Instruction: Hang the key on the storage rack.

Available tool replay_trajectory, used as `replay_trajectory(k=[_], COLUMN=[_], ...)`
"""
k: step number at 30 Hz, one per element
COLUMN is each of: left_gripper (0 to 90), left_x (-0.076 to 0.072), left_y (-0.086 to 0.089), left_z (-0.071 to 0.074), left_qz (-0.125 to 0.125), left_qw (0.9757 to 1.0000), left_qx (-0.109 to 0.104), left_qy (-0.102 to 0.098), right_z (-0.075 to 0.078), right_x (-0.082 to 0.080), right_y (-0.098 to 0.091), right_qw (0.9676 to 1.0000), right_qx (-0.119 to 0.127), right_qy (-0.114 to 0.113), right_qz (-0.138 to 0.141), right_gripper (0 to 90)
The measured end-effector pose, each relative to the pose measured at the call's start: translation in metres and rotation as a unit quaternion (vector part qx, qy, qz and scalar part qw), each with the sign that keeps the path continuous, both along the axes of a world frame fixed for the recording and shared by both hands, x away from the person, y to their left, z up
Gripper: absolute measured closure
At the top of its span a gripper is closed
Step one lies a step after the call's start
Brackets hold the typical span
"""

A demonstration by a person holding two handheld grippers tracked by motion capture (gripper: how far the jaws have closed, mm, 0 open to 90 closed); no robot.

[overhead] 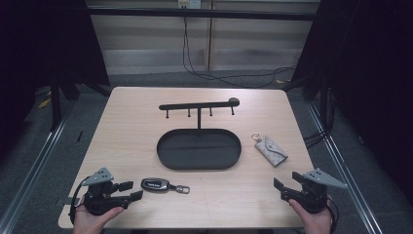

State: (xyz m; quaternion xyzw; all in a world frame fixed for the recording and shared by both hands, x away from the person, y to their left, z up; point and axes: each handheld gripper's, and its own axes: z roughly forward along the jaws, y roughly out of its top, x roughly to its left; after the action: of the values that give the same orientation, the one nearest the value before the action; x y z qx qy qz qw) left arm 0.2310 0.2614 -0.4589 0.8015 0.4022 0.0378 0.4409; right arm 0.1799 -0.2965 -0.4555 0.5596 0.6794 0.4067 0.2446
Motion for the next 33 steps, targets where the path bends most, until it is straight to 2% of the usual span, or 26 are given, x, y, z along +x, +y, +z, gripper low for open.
replay_trajectory(k=[1, 5, 8, 9, 11, 13, 16, 17, 19, 20, 25, 26, 28, 29, 32, 33], left_gripper=[42.1, 42.2, 42.2, 47.3, 47.3, 44.7, 45.0, 50.4, 49.6, 47.7, 48.8, 53.5, 54.6, 55.1, 55.1, 54.8], left_x=[0.0, 0.001, 0.0, 0.0, -0.001, -0.002, -0.003, -0.003, -0.004, -0.003, 0.001, 0.002, 0.004, 0.007, 0.009, 0.009], left_y=[0.0, -0.001, -0.002, -0.003, -0.004, -0.008, -0.009, -0.009, -0.011, -0.014, -0.019, -0.021, -0.022, -0.027, -0.032, -0.036], left_z=[0.0, -0.001, -0.002, -0.002, -0.002, -0.001, -0.001, 0.0, 0.002, 0.004, 0.006, 0.007, 0.008, 0.01, 0.014, 0.016], left_qz=[0.0, -0.001, -0.001, -0.013, -0.013, -0.026, -0.036, -0.045, -0.05, -0.067, -0.079, -0.072, -0.075, -0.083, -0.094, -0.101], left_qw=[1.0, 1.0, 1.0, 0.9998, 0.9998, 0.9995, 0.9992, 0.9989, 0.9987, 0.9977, 0.9968, 0.9973, 0.997, 0.996, 0.9946, 0.9934], left_qx=[0.001, 0.002, 0.005, 0.006, 0.013, 0.012, 0.009, 0.008, 0.008, 0.003, 0.003, 0.013, 0.018, 0.032, 0.043, 0.055], left_qy=[0.001, 0.003, 0.007, 0.01, 0.008, 0.011, 0.014, 0.011, 0.005, 0.004, 0.01, 0.007, 0.009, 0.006, 0.003, 0.0], right_z=[-0.001, -0.001, 0.001, 0.001, 0.001, 0.002, 0.003, 0.002, 0.002, 0.002, 0.0, 0.0, 0.0, 0.0, 0.0, -0.001], right_x=[0.0, -0.003, -0.003, -0.003, -0.003, -0.003, -0.005, -0.005, -0.005, -0.005, -0.001, -0.001, -0.002, -0.002, -0.002, -0.002], right_y=[-0.001, -0.001, -0.002, -0.003, -0.005, -0.007, -0.008, -0.006, -0.005, -0.004, -0.005, -0.004, -0.003, -0.003, -0.003, -0.003], right_qw=[0.9999, 0.9998, 0.9995, 0.9993, 0.999, 0.9984, 0.9981, 0.9983, 0.9982, 0.9983, 0.998, 0.998, 0.998, 0.9981, 0.998, 0.9981], right_qx=[0.008, 0.012, 0.024, 0.031, 0.038, 0.052, 0.056, 0.052, 0.053, 0.048, 0.051, 0.049, 0.048, 0.045, 0.045, 0.045], right_qy=[0.001, -0.004, -0.005, -0.008, -0.009, -0.007, -0.012, -0.011, -0.008, -0.005, 0.002, 0.003, 0.004, 0.005, 0.004, 0.01], right_qz=[0.007, 0.014, 0.02, 0.019, 0.021, 0.023, 0.021, 0.024, 0.027, 0.032, 0.038, 0.04, 0.041, 0.041, 0.043, 0.042], right_gripper=[23.1, 23.1, 23.1, 27.3, 29.5, 29.5, 28.8, 27.8, 27.8, 27.8, 27.8, 27.5, 27.3, 27.3, 26.9, 26.7])
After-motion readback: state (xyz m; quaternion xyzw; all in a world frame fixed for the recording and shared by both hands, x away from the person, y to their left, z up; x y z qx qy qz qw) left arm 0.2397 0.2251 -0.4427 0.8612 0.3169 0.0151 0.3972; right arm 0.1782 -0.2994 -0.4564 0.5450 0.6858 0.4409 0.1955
